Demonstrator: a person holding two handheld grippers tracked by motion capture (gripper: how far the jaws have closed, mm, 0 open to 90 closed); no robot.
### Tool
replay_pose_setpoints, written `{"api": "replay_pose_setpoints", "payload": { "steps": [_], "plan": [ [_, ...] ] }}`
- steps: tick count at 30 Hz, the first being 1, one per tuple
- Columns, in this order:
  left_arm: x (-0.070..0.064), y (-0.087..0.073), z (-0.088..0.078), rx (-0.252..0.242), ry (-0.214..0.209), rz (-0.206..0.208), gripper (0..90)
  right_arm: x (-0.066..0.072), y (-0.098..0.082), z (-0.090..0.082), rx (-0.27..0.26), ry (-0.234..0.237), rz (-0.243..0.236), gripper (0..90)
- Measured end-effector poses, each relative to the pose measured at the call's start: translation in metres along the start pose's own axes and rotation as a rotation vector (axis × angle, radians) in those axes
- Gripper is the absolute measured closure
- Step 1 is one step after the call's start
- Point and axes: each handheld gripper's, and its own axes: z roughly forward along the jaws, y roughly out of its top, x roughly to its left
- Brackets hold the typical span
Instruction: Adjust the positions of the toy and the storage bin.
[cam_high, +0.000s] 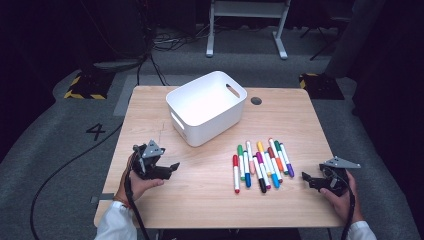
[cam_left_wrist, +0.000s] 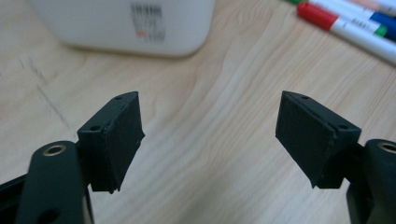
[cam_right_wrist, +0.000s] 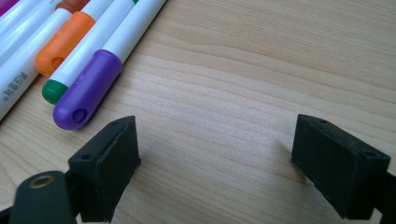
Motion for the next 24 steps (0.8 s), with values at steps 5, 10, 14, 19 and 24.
{"api": "replay_pose_setpoints", "payload": {
  "steps": [5, 10, 14, 19, 24],
  "plan": [
    [-0.003, 0.032, 0.006, -0.061, -0.018, 0.016, 24.1, 0.000, 0.000, 0.000, 0.000, 0.001, 0.001, 14.9],
    [-0.002, 0.048, 0.003, -0.082, -0.007, 0.040, 25.3, 0.000, 0.000, 0.000, 0.001, 0.001, 0.001, 14.9],
    [0.001, 0.064, -0.004, -0.132, -0.006, 0.031, 25.4, 0.000, 0.000, 0.000, 0.001, 0.001, 0.001, 14.9],
    [0.001, 0.081, -0.005, -0.155, -0.007, 0.057, 26.4, 0.000, 0.000, 0.000, 0.000, 0.001, 0.001, 14.9],
    [-0.001, 0.097, 0.003, -0.153, -0.019, 0.088, 28.0, 0.000, 0.000, 0.000, 0.000, 0.001, 0.001, 14.9]
  ]
}}
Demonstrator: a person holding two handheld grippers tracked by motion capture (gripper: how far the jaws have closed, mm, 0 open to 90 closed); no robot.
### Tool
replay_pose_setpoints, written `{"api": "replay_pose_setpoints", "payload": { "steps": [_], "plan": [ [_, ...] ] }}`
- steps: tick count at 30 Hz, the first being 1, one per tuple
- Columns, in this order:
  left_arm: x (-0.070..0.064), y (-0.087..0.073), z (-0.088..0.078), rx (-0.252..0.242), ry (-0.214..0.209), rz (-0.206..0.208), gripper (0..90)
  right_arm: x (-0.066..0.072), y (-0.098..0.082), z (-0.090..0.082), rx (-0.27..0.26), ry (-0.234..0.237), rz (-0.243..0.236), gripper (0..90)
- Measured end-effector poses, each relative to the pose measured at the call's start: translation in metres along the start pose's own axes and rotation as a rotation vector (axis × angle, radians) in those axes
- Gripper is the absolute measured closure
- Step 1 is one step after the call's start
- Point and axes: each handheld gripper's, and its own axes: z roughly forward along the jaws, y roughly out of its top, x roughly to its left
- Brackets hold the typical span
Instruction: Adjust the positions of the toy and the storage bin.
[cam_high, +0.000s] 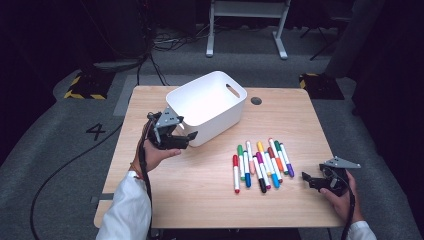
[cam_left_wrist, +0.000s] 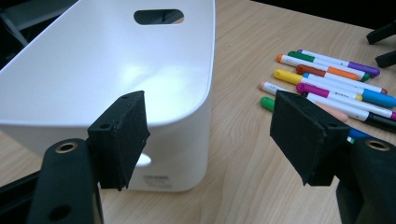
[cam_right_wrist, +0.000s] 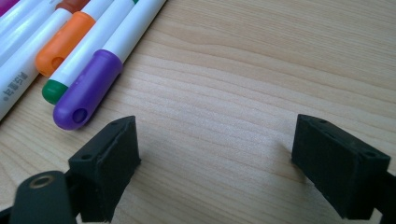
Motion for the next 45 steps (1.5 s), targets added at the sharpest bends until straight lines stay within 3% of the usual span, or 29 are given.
{"api": "replay_pose_setpoints", "payload": {
  "steps": [12, 14, 15, 17, 18, 19, 21, 28, 29, 33, 40, 44, 45],
  "plan": [
    [-0.001, 0.017, 0.041, 0.097, -0.022, 0.051, 38.2, 0.000, 0.000, 0.000, 0.000, 0.000, 0.000, 14.9],
    [0.000, 0.017, 0.047, 0.109, -0.032, 0.049, 44.6, 0.000, 0.000, 0.000, 0.000, 0.001, 0.000, 14.9],
    [-0.001, 0.017, 0.053, 0.114, -0.059, 0.026, 49.5, 0.000, 0.000, 0.000, 0.000, 0.000, 0.000, 14.9],
    [-0.001, 0.018, 0.057, 0.132, -0.064, 0.048, 54.6, 0.000, 0.000, 0.000, -0.001, 0.000, 0.000, 14.9],
    [-0.003, 0.017, 0.061, 0.142, -0.086, 0.044, 56.2, 0.000, 0.000, 0.000, 0.000, 0.001, 0.000, 14.9],
    [-0.003, 0.018, 0.063, 0.156, -0.066, 0.056, 59.4, 0.000, 0.000, 0.000, -0.001, 0.000, 0.000, 14.9],
    [-0.004, 0.017, 0.067, 0.165, -0.072, 0.056, 62.7, 0.000, 0.000, 0.000, 0.000, 0.001, 0.001, 14.9],
    [-0.001, 0.015, 0.064, 0.164, -0.072, 0.054, 83.5, 0.000, 0.000, 0.000, -0.001, 0.001, 0.000, 15.0],
    [-0.001, 0.013, 0.063, 0.162, -0.099, 0.061, 84.8, 0.000, 0.000, 0.000, -0.001, 0.001, 0.000, 15.0],
    [-0.006, 0.010, 0.060, 0.152, -0.132, 0.055, 85.4, 0.000, 0.000, 0.000, 0.000, 0.003, -0.001, 15.0],
    [-0.020, 0.006, 0.051, 0.148, -0.131, 0.060, 85.5, 0.000, 0.000, 0.000, 0.000, 0.003, -0.001, 15.1],
    [-0.029, 0.000, 0.043, 0.132, -0.140, 0.036, 85.4, 0.000, 0.000, 0.000, 0.000, 0.003, -0.001, 15.1],
    [-0.034, -0.003, 0.039, 0.123, -0.136, 0.014, 85.3, 0.000, 0.000, 0.000, 0.000, 0.003, -0.001, 15.1]
  ]
}}
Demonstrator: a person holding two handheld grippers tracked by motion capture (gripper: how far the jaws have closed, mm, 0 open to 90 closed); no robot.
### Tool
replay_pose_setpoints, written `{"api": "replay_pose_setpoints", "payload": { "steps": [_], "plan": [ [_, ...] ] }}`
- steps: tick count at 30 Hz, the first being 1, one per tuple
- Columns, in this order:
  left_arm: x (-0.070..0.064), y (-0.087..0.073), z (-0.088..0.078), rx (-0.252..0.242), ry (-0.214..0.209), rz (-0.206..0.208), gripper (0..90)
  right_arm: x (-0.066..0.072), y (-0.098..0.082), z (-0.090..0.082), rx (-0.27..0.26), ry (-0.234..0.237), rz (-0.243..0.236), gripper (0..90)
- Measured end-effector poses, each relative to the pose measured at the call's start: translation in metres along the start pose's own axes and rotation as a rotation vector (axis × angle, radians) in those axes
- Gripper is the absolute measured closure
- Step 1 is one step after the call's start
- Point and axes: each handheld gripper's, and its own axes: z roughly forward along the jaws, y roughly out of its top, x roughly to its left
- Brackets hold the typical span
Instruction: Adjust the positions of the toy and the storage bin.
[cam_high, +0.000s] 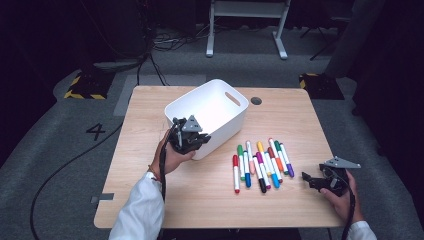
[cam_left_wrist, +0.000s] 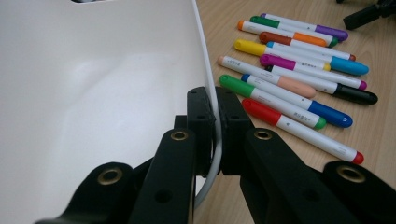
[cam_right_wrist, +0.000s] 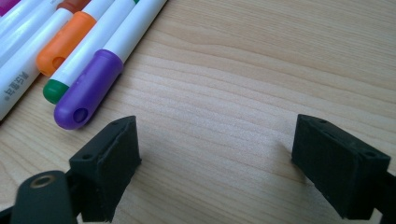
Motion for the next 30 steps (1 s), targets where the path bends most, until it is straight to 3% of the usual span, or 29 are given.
{"api": "replay_pose_setpoints", "payload": {
  "steps": [6, 10, 13, 19, 22, 28, 30],
  "plan": [
    [-0.015, -0.005, -0.005, -0.002, 0.017, -0.022, 85.3, 0.000, 0.000, 0.000, 0.000, 0.000, -0.001, 15.1],
    [-0.025, -0.008, -0.009, 0.002, 0.047, -0.013, 85.2, 0.000, 0.000, 0.000, 0.000, 0.000, -0.001, 15.0],
    [-0.038, -0.012, -0.012, -0.007, 0.046, -0.020, 84.6, 0.000, 0.000, 0.000, 0.001, -0.001, -0.002, 15.0],
    [-0.056, -0.014, -0.014, 0.005, 0.082, -0.003, 82.3, 0.000, 0.000, 0.000, 0.000, 0.000, 0.000, 15.0],
    [-0.072, -0.016, -0.013, -0.008, 0.112, 0.016, 78.6, 0.000, 0.000, 0.000, 0.000, 0.000, -0.001, 15.1],
    [-0.091, -0.020, -0.012, -0.015, 0.075, 0.013, 75.3, 0.000, 0.000, 0.000, 0.000, 0.000, 0.000, 15.0],
    [-0.097, -0.019, -0.012, -0.005, 0.090, 0.033, 72.5, 0.000, 0.000, 0.000, 0.000, 0.000, 0.000, 15.1]
  ]
}}
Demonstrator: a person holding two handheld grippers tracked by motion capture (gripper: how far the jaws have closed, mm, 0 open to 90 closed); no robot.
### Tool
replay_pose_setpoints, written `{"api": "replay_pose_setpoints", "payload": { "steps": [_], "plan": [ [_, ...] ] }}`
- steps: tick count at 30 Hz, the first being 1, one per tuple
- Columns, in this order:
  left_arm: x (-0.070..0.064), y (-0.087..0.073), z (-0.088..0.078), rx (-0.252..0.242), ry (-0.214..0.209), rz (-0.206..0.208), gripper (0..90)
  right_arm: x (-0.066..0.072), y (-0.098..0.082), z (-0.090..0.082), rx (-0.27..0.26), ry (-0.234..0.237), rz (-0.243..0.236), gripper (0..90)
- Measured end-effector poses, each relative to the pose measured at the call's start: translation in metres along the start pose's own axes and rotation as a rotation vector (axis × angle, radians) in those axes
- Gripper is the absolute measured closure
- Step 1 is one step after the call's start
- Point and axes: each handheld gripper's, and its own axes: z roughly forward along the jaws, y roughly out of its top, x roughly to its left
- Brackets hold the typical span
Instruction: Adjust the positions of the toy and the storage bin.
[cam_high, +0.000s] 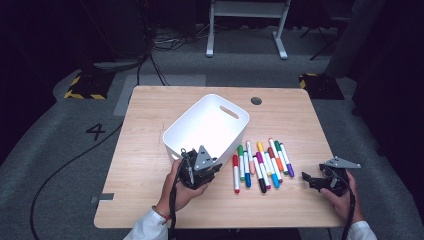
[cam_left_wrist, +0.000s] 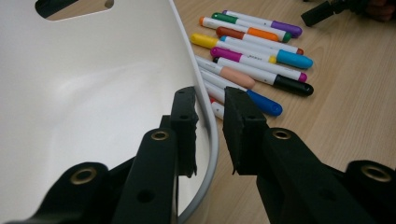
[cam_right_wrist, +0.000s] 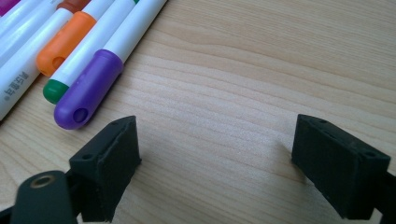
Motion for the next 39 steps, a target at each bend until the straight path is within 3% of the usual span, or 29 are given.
{"api": "replay_pose_setpoints", "payload": {
  "steps": [7, 10, 13, 15, 17, 18, 19, 21, 25, 26, 29, 30, 31, 33, 34, 36, 37, 38, 39],
  "plan": [
    [-0.010, 0.002, 0.000, -0.012, -0.014, -0.015, 66.8, 0.000, 0.000, 0.000, 0.000, 0.000, 0.000, 15.0],
    [-0.012, 0.004, -0.001, -0.018, -0.019, -0.022, 59.5, 0.000, 0.000, 0.000, 0.000, 0.000, 0.000, 15.0],
    [-0.012, 0.006, -0.010, -0.055, -0.034, -0.033, 52.9, 0.000, 0.000, 0.000, -0.001, -0.001, 0.000, 15.0],
    [-0.008, 0.009, -0.024, -0.098, -0.023, -0.042, 46.7, 0.000, 0.000, 0.000, 0.000, 0.000, 0.000, 15.0],
    [-0.005, 0.009, -0.029, -0.110, -0.016, -0.045, 45.0, 0.000, 0.000, 0.000, 0.000, 0.000, 0.000, 15.0],
    [0.003, 0.009, -0.040, -0.133, 0.005, -0.071, 43.3, 0.000, 0.000, 0.000, 0.000, 0.000, 0.000, 15.0],
    [0.003, 0.009, -0.040, -0.133, 0.005, -0.071, 40.9, 0.000, 0.000, 0.000, 0.000, 0.000, 0.000, 15.0],
    [0.020, 0.006, -0.054, -0.161, 0.061, -0.121, 35.4, 0.000, 0.000, 0.000, 0.000, 0.000, 0.000, 15.0],
    [0.040, 0.001, -0.067, -0.176, 0.093, -0.131, 27.9, 0.000, 0.000, 0.000, 0.000, 0.000, 0.000, 15.1],
    [0.054, -0.003, -0.074, -0.176, 0.128, -0.145, 24.0, 0.000, 0.000, 0.000, 0.000, 0.000, 0.000, 15.0],
    [0.081, -0.012, -0.082, -0.187, 0.166, -0.199, 20.0, 0.000, 0.000, 0.000, 0.000, 0.000, 0.000, 15.0],
    [0.090, -0.016, -0.084, -0.197, 0.166, -0.217, 19.9, 0.000, 0.000, 0.000, 0.000, 0.000, 0.000, 15.0],
    [0.090, -0.016, -0.084, -0.197, 0.166, -0.217, 20.0, 0.000, 0.000, 0.000, 0.000, 0.000, 0.001, 15.0],
    [0.110, -0.024, -0.084, -0.198, 0.157, -0.260, 21.2, 0.000, 0.000, 0.000, 0.000, 0.000, 0.000, 15.0],
    [0.125, -0.032, -0.081, -0.170, 0.178, -0.297, 27.0, 0.000, 0.000, 0.000, 0.000, 0.000, 0.000, 15.1],
    [0.138, -0.039, -0.074, -0.134, 0.186, -0.320, 30.3, 0.000, 0.000, 0.000, 0.000, 0.000, -0.001, 15.3],
    [0.138, -0.039, -0.074, -0.134, 0.186, -0.320, 33.7, 0.000, 0.000, 0.000, 0.001, 0.001, 0.000, 16.0],
    [0.145, -0.042, -0.070, -0.118, 0.171, -0.330, 33.7, 0.000, 0.000, 0.000, 0.001, 0.001, 0.000, 16.0],
    [0.154, -0.049, -0.064, -0.114, 0.129, -0.355, 39.4, -0.002, 0.000, -0.001, -0.008, 0.005, 0.006, 19.8]
  ]
}}
